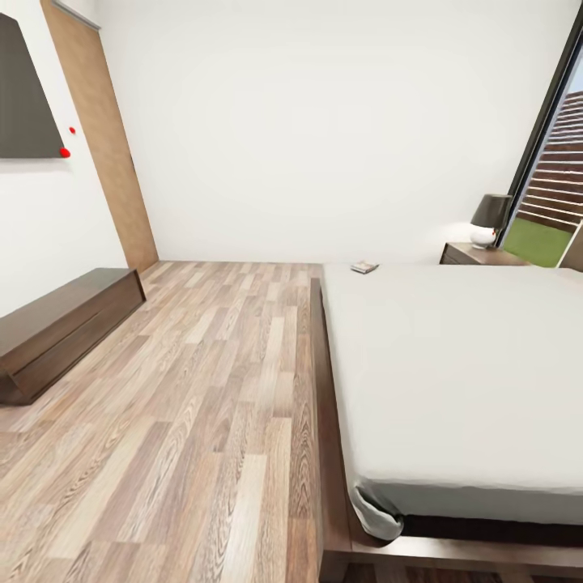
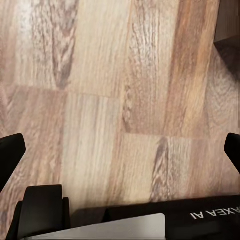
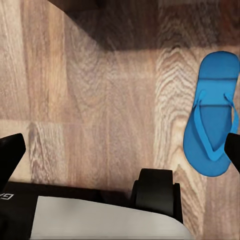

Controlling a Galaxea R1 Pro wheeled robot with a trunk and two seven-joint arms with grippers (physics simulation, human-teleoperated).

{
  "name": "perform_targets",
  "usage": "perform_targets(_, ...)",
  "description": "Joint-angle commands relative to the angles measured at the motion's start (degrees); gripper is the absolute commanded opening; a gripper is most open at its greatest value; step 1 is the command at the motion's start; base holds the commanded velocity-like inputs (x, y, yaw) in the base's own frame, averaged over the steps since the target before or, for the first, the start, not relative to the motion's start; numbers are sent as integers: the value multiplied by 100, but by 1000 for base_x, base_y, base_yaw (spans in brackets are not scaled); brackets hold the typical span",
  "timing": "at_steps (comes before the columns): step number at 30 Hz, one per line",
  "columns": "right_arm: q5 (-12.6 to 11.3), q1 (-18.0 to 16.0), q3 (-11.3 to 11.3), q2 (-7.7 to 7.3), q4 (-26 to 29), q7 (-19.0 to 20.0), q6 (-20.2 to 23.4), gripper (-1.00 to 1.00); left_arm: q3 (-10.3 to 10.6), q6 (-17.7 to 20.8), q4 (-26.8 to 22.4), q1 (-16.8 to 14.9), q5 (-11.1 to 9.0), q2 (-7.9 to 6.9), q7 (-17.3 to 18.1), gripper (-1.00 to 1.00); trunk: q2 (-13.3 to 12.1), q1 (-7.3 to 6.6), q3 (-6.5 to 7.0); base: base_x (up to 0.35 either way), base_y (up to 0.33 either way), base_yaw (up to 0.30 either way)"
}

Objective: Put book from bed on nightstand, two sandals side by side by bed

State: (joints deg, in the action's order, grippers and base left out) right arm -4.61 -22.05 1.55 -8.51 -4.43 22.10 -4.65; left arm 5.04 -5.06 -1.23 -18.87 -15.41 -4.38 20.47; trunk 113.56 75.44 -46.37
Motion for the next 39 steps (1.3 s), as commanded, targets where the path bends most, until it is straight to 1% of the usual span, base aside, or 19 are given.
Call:
perform_targets(1,-49,-10,12,-2,-26,31,-31,100,50,-22,8,-3,-50,-1,18,100,1,-1,-5,0,0,0)
perform_targets(7,-49,-10,12,-2,-23,32,-35,100,50,-22,0,-3,-50,-1,18,100,1,-1,-5,0,0,0)
perform_targets(14,-49,-10,12,-2,-22,38,-29,100,50,-22,0,-3,-50,-1,18,100,-280,-155,121,0,0,0)
perform_targets(25,-56,-10,12,-2,-22,49,-19,100,50,-22,0,-3,-42,-1,27,100,-280,-155,121,0,0,8)
perform_targets(29,-57,-10,12,-2,-22,50,-17,100,50,-16,0,-3,-41,-1,27,100,-280,-155,121,0,0,188)
perform_targets(39,-57,-10,12,-7,-22,56,-18,100,50,-16,0,-3,-42,-1,27,100,-280,-155,121,0,0,285)
